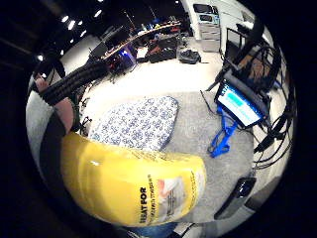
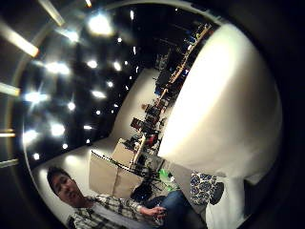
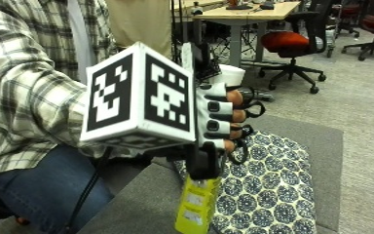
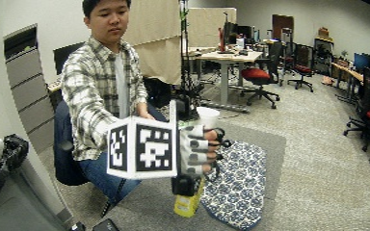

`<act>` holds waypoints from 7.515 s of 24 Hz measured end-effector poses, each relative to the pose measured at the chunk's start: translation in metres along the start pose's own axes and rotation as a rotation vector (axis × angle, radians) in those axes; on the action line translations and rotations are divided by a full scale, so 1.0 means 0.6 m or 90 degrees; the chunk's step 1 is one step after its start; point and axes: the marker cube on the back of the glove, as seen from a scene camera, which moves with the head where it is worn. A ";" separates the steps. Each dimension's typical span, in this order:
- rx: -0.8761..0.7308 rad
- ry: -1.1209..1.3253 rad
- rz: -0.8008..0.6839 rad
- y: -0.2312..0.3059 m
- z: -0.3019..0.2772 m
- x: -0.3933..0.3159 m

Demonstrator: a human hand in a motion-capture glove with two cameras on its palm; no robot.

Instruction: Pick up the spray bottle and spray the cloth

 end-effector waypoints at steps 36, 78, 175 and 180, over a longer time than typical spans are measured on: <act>-0.326 0.482 -0.133 -0.025 0.237 -0.086; -0.238 0.290 -0.066 -0.030 0.205 -0.099; -0.354 -0.400 -0.110 0.139 0.519 -0.339; -0.379 -0.383 -0.126 0.142 0.507 -0.339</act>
